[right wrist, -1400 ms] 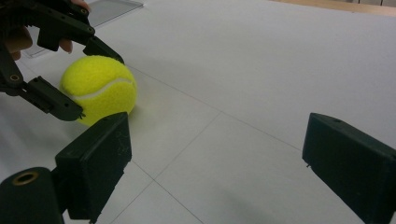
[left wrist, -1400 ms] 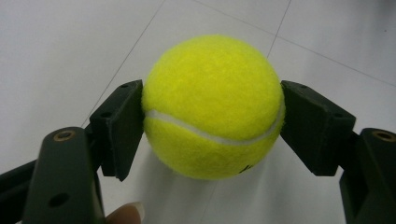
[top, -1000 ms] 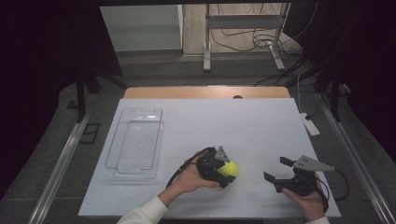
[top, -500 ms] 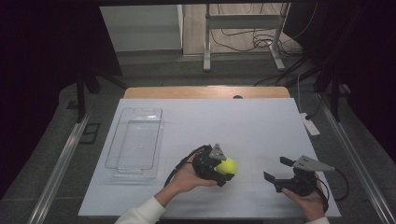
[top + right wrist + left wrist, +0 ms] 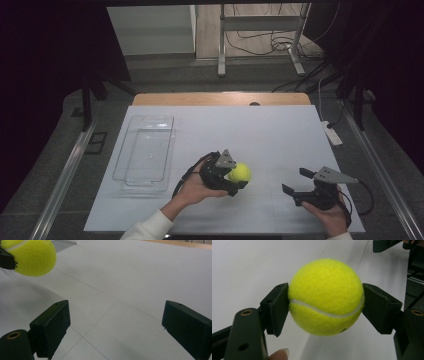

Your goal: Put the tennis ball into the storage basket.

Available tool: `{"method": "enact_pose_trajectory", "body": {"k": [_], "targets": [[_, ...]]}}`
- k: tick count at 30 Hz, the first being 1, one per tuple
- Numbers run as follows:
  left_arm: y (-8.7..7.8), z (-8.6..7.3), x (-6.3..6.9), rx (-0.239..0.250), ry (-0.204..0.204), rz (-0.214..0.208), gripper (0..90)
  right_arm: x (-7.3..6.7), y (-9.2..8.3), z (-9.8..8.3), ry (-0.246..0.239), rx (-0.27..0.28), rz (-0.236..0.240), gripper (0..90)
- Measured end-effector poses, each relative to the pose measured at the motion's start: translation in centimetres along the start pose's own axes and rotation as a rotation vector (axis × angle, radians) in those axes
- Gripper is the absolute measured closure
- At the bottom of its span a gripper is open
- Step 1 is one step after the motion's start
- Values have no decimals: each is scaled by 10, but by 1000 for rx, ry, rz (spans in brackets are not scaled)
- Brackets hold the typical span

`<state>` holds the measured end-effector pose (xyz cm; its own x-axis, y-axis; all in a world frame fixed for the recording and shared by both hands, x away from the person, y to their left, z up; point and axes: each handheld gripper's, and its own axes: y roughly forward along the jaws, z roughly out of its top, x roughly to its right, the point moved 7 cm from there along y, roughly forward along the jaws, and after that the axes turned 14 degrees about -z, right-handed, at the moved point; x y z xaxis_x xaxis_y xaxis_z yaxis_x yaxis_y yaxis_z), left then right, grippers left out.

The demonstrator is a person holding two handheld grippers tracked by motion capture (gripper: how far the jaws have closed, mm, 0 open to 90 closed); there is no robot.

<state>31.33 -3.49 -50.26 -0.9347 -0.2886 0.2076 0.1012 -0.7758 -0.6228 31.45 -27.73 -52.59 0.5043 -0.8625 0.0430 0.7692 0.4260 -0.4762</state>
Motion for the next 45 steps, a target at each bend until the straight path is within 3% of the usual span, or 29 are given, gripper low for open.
{"method": "enact_pose_trajectory", "body": {"k": [8, 45], "targets": [[-13, 2, -2, 46, -3, 12, 269, -1, 5, 2, 4, -1, 8, 83], [-59, 12, -14, 153, -12, 72, 269, -1, 2, -1, -4, -3, 3, 85]]}}
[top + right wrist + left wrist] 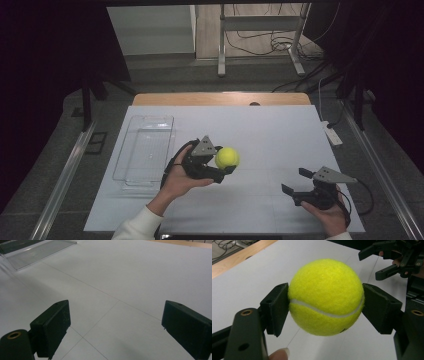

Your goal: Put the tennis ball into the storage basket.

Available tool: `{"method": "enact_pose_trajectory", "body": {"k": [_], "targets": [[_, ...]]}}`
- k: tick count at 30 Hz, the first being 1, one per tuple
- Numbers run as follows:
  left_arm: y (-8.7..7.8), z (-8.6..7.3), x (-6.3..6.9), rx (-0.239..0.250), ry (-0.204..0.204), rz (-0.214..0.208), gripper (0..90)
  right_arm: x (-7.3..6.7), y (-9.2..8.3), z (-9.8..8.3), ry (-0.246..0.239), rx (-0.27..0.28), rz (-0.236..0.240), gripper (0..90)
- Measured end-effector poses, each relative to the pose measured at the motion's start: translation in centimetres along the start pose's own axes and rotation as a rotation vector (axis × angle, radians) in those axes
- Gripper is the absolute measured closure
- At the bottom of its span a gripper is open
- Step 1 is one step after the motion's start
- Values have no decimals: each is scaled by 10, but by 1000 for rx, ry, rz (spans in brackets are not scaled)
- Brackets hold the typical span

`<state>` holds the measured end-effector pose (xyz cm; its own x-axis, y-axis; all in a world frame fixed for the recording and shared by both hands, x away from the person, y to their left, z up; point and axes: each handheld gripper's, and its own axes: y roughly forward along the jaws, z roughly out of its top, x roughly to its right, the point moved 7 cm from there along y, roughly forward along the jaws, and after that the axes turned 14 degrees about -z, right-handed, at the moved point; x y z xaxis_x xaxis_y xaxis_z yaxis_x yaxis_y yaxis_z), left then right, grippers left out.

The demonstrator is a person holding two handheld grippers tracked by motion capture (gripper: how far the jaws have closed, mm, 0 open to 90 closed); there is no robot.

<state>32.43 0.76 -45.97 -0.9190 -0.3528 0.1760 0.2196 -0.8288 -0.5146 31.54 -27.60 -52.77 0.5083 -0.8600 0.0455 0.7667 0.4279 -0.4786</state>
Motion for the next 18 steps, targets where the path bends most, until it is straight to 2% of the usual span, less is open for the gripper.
{"method": "enact_pose_trajectory", "body": {"k": [9, 18], "targets": [[-9, 1, -6, 14, -8, 14, 269, 0, 1, 0, 0, -1, 0, 85], [-20, 0, -13, 28, -24, 48, 269, 0, 0, 0, 0, 2, 0, 85]]}}
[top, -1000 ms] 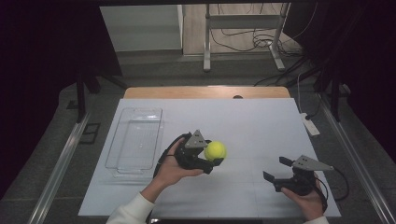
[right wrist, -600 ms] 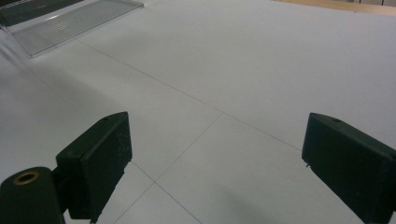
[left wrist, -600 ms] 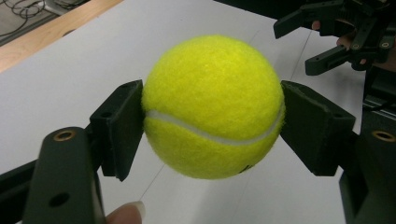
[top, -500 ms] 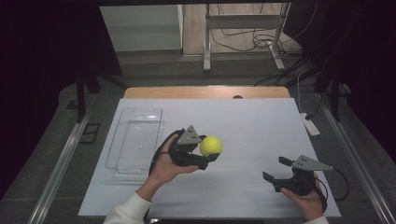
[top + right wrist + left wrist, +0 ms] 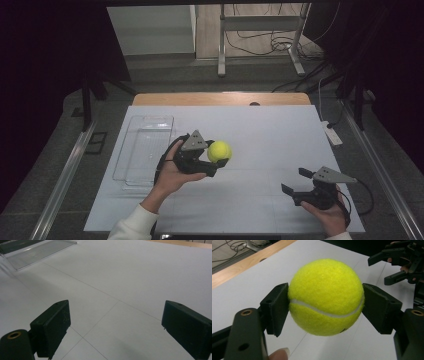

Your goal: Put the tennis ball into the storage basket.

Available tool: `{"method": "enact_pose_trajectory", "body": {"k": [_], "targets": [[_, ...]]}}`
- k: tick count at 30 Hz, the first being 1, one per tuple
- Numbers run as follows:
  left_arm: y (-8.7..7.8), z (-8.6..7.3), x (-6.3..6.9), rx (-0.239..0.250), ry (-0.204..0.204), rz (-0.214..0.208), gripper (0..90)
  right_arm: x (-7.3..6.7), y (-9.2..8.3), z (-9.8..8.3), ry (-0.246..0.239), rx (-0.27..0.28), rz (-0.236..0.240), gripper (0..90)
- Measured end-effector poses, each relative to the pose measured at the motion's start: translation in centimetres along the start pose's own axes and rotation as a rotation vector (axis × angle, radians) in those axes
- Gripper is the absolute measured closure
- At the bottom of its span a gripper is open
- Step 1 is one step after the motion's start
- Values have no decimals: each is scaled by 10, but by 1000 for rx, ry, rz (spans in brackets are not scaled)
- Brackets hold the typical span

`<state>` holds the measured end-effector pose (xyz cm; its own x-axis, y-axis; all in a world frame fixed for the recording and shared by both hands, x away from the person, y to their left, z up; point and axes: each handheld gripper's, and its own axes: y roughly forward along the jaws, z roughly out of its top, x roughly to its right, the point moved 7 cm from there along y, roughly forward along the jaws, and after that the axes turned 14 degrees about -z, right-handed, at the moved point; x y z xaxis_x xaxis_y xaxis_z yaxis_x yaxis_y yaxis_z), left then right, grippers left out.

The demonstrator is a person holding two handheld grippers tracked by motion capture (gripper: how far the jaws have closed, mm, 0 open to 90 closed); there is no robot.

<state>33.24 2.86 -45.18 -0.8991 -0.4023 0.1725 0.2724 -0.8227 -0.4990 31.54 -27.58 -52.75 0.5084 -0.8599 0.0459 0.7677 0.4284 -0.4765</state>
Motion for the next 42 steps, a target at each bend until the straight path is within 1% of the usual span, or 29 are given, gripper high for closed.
{"method": "enact_pose_trajectory", "body": {"k": [5, 9, 14, 25, 37, 42], "targets": [[-3, 1, -2, 7, -5, 7, 269, -1, -1, 0, -1, 1, 1, 85], [-6, 1, -3, 9, -1, 14, 269, 0, 0, 0, 1, -1, 0, 85], [-12, 2, -6, 24, -12, 23, 269, 0, 0, 0, 1, -1, -2, 85], [-21, 4, -11, 45, -15, 41, 269, 0, -1, 0, 0, -1, -4, 85], [-31, 4, -19, 72, -29, 67, 269, 0, 0, 0, 1, -2, -5, 86], [-34, 3, -21, 75, -34, 75, 269, 0, -1, 0, 0, -2, -7, 86]]}}
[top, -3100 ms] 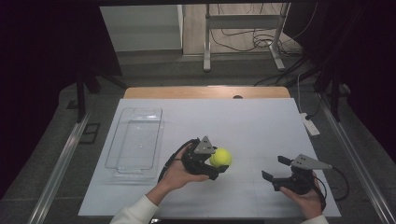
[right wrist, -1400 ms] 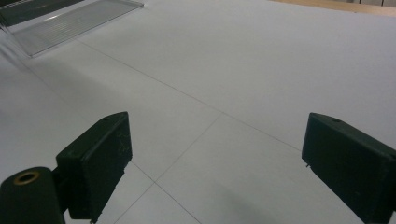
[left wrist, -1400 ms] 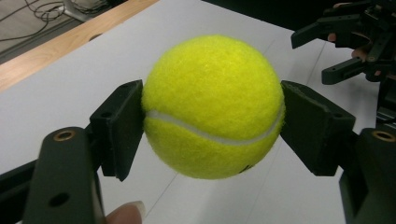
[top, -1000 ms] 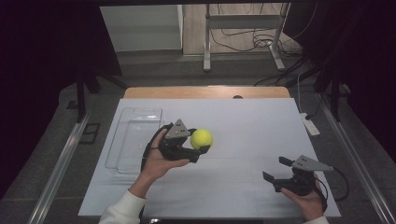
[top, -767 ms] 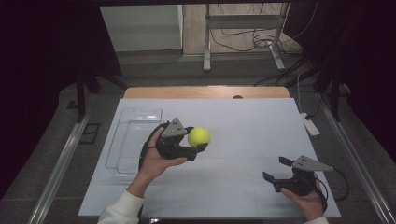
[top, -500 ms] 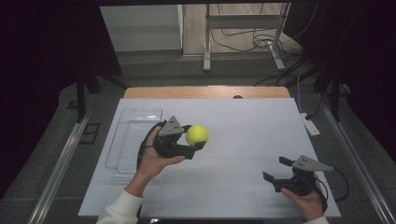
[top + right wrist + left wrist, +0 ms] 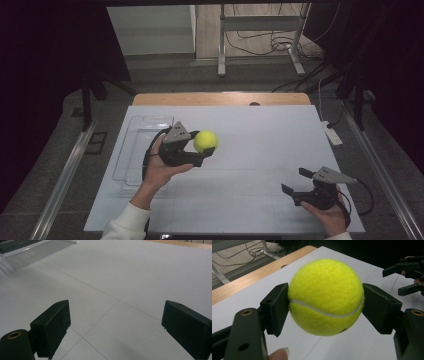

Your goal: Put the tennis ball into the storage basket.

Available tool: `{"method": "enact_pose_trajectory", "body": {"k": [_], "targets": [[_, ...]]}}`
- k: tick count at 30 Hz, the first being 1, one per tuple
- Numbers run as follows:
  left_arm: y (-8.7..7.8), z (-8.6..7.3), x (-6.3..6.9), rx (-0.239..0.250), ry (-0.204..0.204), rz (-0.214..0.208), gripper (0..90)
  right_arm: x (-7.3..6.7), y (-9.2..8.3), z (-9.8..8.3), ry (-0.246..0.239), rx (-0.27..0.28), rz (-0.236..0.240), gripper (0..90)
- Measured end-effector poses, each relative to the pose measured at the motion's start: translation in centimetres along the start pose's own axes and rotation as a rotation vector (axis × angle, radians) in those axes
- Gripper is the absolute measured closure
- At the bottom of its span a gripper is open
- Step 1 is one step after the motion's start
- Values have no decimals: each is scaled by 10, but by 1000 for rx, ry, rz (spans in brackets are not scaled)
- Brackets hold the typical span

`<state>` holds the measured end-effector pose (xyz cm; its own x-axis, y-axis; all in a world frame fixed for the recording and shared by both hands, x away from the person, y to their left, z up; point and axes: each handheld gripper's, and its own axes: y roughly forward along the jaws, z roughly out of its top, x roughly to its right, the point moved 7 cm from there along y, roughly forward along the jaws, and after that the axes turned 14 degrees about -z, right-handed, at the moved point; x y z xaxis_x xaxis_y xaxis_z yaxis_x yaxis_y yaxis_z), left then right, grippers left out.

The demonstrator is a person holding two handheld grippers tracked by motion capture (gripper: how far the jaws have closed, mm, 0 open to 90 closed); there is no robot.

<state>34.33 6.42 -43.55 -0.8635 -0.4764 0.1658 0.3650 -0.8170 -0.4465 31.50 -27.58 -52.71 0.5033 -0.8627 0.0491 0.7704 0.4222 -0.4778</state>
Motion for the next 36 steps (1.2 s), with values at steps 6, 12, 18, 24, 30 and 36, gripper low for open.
{"method": "enact_pose_trajectory", "body": {"k": [6, 12, 18, 24, 30, 36], "targets": [[-4, 0, -5, 11, -10, 15, 269, 0, 0, 0, 1, 0, 0, 86], [-8, 0, -9, 19, -14, 27, 269, 0, 0, 0, 1, 0, 0, 86], [-13, -1, -14, 27, -21, 42, 269, 0, 0, 0, 1, 1, -1, 86], [-18, -2, -20, 33, -29, 60, 269, 0, 0, 0, -1, 2, -3, 86], [-21, -3, -24, 43, -41, 68, 269, 0, 0, 1, -1, 2, -3, 86], [-24, -3, -27, 50, -46, 75, 269, 0, 0, 1, -1, 2, -3, 86]]}}
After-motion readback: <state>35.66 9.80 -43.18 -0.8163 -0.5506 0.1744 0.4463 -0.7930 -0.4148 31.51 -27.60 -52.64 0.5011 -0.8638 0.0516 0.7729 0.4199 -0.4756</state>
